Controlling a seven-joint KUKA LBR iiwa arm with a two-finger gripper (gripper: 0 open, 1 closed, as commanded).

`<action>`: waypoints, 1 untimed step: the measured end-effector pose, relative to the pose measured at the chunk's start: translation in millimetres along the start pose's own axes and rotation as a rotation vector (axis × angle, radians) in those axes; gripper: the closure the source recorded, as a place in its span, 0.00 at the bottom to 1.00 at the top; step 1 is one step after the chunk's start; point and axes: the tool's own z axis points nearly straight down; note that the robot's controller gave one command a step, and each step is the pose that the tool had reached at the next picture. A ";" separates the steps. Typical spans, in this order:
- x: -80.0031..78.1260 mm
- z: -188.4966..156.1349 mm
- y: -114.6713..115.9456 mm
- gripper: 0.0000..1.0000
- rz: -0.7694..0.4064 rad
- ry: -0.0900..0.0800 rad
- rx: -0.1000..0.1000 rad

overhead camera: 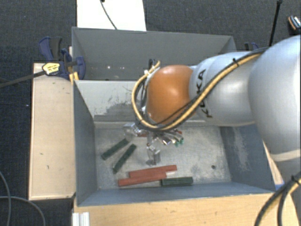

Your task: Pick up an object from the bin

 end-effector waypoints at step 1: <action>1.6 0.6 -1.8 1.00 0.009 0.003 0.000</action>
Offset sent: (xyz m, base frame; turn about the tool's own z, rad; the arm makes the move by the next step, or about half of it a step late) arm 0.0000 0.0000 0.0000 0.0000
